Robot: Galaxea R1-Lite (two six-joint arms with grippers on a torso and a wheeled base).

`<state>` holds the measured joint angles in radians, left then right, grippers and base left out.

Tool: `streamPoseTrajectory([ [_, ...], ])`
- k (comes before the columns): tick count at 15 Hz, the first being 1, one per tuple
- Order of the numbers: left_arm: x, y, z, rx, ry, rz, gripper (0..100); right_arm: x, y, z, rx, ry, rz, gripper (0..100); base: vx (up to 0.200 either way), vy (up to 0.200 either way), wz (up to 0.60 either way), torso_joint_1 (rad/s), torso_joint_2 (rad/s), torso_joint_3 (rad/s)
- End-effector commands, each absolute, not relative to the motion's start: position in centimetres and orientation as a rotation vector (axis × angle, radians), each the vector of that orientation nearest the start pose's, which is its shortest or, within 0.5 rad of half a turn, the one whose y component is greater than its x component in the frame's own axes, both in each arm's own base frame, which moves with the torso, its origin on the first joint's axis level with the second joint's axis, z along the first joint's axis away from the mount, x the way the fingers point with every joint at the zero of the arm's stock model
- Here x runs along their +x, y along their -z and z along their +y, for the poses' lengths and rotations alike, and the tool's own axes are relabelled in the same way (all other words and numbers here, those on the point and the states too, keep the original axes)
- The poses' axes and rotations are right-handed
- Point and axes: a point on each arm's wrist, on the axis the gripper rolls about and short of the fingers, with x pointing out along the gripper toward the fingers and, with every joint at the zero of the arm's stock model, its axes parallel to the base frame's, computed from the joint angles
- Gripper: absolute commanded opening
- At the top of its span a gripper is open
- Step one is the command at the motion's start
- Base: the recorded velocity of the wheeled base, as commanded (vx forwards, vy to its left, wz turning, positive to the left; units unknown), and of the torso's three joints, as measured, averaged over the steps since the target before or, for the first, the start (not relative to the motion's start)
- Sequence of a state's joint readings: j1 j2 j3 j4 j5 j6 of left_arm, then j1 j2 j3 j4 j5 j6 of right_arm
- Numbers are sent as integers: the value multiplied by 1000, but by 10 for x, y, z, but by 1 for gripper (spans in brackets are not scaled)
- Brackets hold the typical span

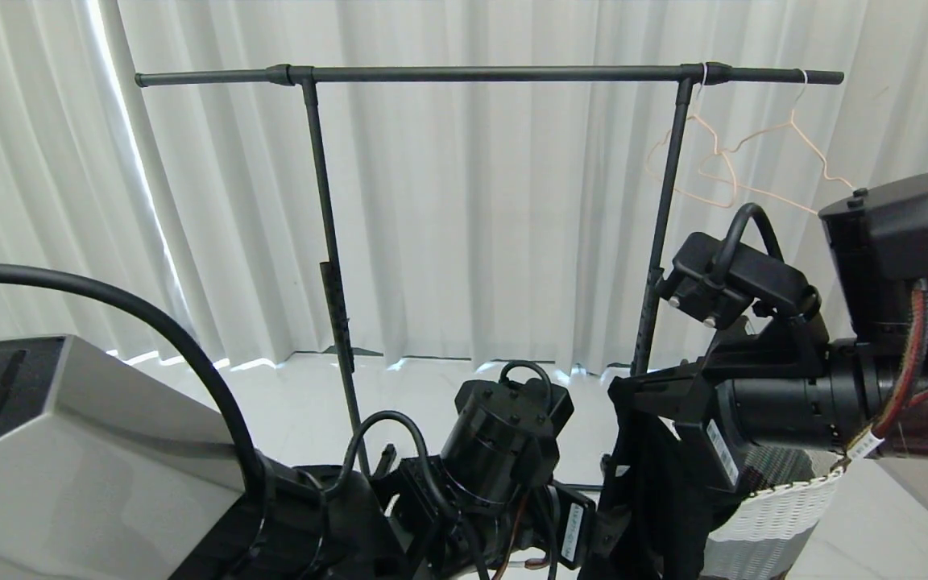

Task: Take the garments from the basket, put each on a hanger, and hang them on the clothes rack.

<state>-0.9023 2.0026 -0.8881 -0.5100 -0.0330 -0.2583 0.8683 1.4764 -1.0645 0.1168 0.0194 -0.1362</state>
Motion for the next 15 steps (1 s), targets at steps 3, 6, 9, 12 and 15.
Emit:
streamPoseTrajectory([
  [3,223,-74,-278,68,739,700,100,158,-250,189,-344,-905,424,0,0,0,0,0,0,0],
  [6,219,-69,-272,100,685,706,100,157,-249,187,-345,-900,426,0,0,0,0,0,0,0],
  [9,212,-69,-266,88,694,674,100,154,-239,183,-359,-900,458,0,0,0,0,0,0,0],
  [12,208,-64,-260,139,724,626,100,155,-240,184,-359,-900,456,0,0,0,0,0,0,0],
  [15,205,-59,-256,167,732,632,100,154,-240,183,-358,-900,455,0,0,0,0,0,0,0],
])
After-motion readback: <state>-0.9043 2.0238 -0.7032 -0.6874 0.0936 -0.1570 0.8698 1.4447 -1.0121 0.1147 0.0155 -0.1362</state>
